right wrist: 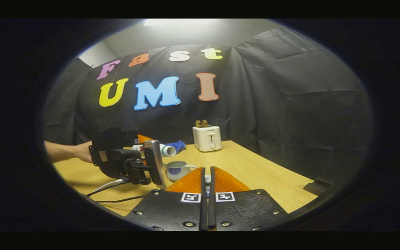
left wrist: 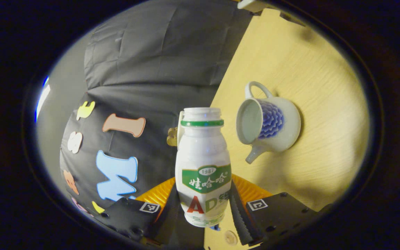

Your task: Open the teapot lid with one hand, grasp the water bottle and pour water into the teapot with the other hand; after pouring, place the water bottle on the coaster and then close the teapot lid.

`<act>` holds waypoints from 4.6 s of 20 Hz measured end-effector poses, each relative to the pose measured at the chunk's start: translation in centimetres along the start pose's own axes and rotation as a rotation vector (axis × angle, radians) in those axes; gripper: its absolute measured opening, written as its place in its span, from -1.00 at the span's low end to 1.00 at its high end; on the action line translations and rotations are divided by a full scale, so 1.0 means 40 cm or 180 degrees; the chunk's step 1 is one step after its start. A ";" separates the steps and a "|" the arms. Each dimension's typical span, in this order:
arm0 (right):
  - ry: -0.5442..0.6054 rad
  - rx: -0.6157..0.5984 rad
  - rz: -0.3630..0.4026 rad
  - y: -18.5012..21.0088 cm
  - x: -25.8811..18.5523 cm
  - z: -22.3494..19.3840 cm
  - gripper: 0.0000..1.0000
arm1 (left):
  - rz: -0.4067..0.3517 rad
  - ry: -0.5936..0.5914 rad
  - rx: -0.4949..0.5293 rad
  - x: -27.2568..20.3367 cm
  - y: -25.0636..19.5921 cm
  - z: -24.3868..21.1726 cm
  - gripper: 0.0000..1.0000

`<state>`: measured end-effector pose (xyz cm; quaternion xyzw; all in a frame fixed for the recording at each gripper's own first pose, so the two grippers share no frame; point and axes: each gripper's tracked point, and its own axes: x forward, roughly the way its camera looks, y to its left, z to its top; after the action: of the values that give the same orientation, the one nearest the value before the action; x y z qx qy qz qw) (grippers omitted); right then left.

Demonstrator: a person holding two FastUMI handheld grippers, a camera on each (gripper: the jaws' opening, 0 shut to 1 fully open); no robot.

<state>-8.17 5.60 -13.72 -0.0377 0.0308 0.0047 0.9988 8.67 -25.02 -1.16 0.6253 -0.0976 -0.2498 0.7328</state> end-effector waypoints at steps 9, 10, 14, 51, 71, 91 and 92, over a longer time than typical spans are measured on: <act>-0.0013 -0.0108 0.0392 0.090 0.071 0.030 -0.98 | 0.0411 -0.0174 -0.2068 -0.111 0.093 -0.053 0.66; -0.0016 -0.0110 0.0429 0.104 0.087 0.032 -0.98 | 0.0432 -0.0196 -0.2303 -0.115 0.101 -0.062 0.66; 0.0005 -0.0109 0.0561 0.161 0.147 0.038 -1.00 | 0.0404 -0.0256 -0.3183 -0.169 0.127 -0.113 0.66; 0.0218 -0.0299 0.0313 0.232 0.368 -0.062 0.51 | 0.0992 0.0362 -0.4559 -0.167 0.187 -0.673 0.51; 0.0029 -0.0232 0.0455 0.257 0.289 -0.014 0.61 | 0.1002 0.0614 -0.4569 -0.063 0.110 -0.744 0.45; 0.0322 -0.0401 0.1047 0.532 0.241 -0.127 0.61 | 0.0987 0.0548 -0.4615 -0.369 0.016 -0.494 1.00; 0.0333 -0.0463 0.0992 0.540 0.252 -0.136 0.61 | 0.1012 0.0570 -0.4644 -0.381 0.012 -0.474 1.00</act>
<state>1.30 26.82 -21.38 -0.1048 0.0878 0.1597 0.9777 4.38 -1.08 -1.91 -0.0227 0.0635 -0.0906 0.9936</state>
